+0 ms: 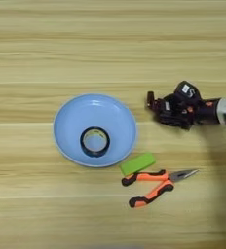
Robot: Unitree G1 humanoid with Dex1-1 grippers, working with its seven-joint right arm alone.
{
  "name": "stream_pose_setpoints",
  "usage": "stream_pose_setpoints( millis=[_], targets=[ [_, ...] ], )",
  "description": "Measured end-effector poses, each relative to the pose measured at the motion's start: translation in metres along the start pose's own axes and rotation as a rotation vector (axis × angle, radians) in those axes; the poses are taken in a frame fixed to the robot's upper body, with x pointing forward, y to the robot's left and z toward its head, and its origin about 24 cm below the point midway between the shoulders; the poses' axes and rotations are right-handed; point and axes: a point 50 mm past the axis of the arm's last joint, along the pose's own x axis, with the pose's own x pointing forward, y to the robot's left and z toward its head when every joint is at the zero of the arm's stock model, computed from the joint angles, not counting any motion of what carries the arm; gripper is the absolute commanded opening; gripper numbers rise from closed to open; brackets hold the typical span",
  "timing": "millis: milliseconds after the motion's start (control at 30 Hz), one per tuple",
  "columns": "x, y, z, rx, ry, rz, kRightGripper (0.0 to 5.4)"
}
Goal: Move the objects on the table
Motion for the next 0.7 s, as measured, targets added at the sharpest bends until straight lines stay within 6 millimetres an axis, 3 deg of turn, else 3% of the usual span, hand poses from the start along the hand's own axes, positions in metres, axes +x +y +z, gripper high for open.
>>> stream_pose_setpoints(
  millis=[267,700],
  targets=[
    [0.003,0.019,0.033,-0.092,-0.084,0.054,3.72],
    [0.013,0.052,0.058,-0.16,-0.153,0.148,3.7]
  ],
)
